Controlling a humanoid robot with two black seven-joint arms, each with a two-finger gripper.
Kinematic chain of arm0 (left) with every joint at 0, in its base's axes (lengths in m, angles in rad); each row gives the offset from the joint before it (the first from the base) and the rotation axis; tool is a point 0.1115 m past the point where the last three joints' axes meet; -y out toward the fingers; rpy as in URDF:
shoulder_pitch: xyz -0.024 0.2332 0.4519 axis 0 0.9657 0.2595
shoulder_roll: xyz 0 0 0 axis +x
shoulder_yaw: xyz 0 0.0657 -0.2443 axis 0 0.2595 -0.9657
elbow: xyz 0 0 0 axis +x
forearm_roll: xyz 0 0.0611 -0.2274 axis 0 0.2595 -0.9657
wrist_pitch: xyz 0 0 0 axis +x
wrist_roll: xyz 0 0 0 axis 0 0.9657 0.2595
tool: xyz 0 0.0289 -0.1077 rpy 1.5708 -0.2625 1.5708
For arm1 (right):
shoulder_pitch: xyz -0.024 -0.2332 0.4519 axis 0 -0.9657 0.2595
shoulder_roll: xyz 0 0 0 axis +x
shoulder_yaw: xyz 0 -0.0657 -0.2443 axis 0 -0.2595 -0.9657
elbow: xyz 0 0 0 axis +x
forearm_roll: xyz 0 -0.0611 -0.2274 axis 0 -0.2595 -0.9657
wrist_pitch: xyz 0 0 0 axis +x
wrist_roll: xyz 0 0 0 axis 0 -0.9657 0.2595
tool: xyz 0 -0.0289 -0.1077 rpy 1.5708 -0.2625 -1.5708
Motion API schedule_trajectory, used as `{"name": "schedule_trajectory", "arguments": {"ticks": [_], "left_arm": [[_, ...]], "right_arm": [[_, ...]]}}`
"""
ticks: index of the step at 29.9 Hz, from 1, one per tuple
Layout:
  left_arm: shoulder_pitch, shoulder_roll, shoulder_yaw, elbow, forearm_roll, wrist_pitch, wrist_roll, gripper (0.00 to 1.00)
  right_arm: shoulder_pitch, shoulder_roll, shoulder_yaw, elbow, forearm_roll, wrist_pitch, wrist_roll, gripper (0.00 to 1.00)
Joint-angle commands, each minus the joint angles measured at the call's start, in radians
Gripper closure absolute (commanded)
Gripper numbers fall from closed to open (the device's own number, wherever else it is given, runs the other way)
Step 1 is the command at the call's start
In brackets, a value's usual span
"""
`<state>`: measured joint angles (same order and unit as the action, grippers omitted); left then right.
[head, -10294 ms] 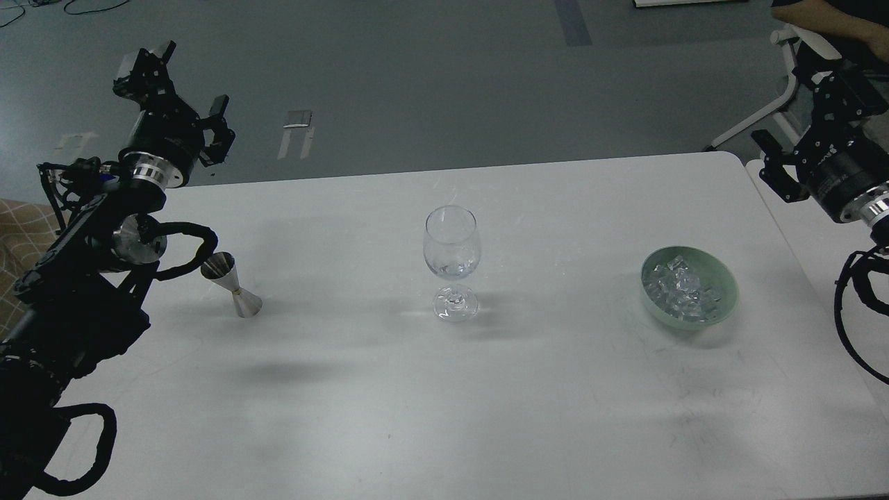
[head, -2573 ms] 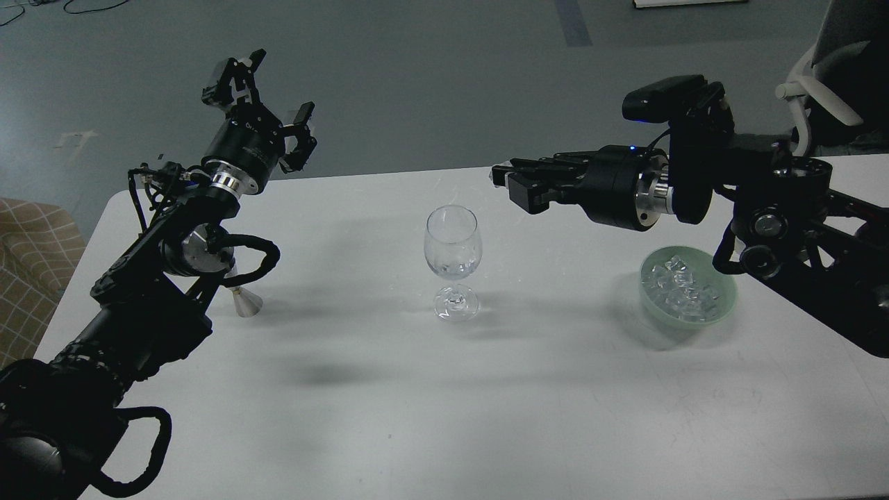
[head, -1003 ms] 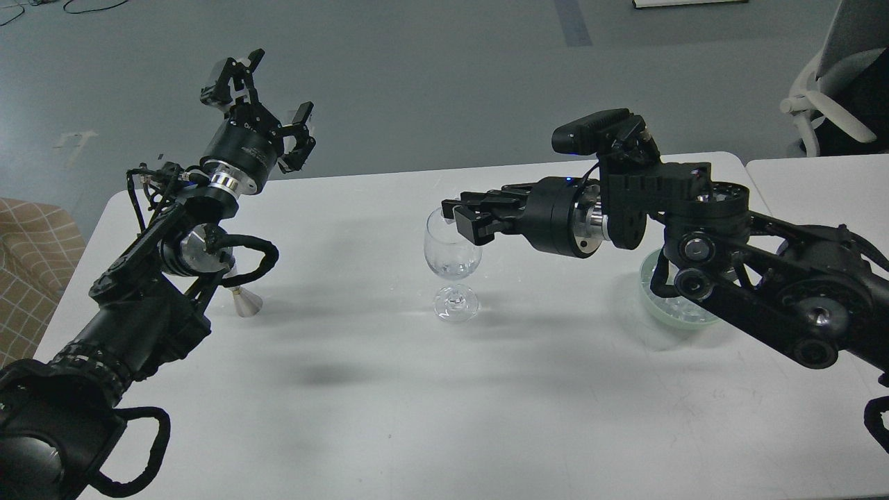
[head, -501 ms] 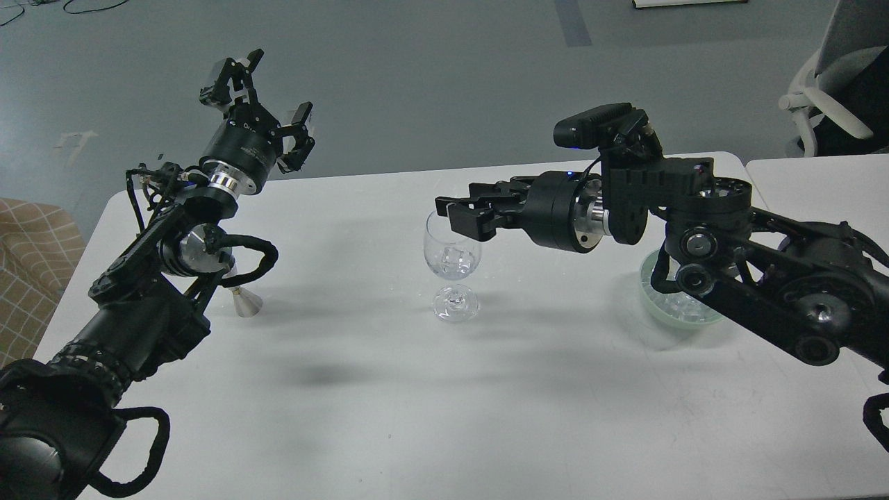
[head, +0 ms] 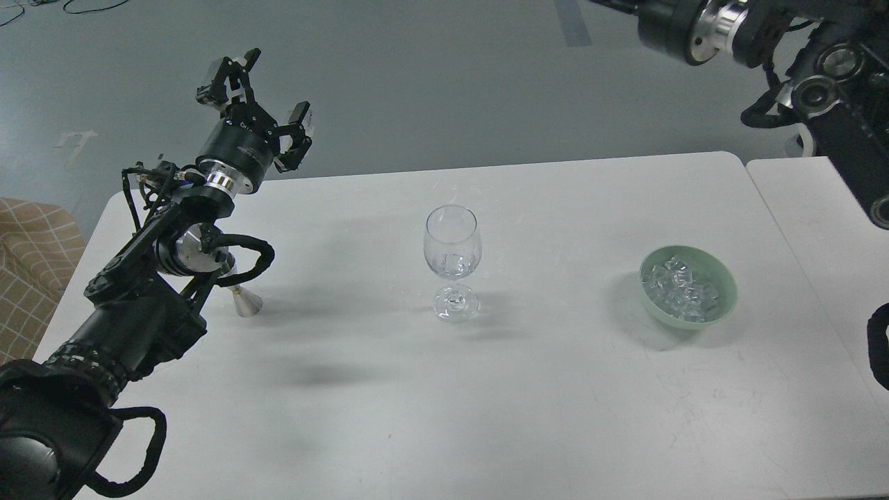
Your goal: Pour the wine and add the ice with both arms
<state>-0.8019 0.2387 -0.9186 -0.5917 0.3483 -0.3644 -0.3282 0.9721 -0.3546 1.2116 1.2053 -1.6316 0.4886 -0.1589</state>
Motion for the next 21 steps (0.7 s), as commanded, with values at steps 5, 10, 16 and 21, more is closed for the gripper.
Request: {"name": "schedule_trajectory", "arguments": {"ticks": [5, 10, 16, 21], "left_arm": [[0.000, 0.001, 0.000, 0.004, 0.000, -0.001, 0.000, 0.02], [-0.002, 0.005, -0.002, 0.006, -0.006, -0.002, 0.000, 0.02], [-0.003, 0.008, -0.006, 0.007, -0.017, -0.027, 0.000, 0.02], [-0.013, 0.007, -0.008, 0.015, -0.018, -0.047, 0.000, 0.02]], "right_arm": [[0.007, 0.065, 0.120, -0.253, 0.146, 0.000, 0.018, 0.00], [0.007, 0.071, 0.115, -0.389, 0.338, -0.008, 0.120, 0.00], [0.007, 0.105, 0.121, -0.555, 0.559, -0.036, 0.228, 0.00], [0.008, 0.141, 0.121, -0.659, 0.791, -0.055, 0.285, 0.00]]}}
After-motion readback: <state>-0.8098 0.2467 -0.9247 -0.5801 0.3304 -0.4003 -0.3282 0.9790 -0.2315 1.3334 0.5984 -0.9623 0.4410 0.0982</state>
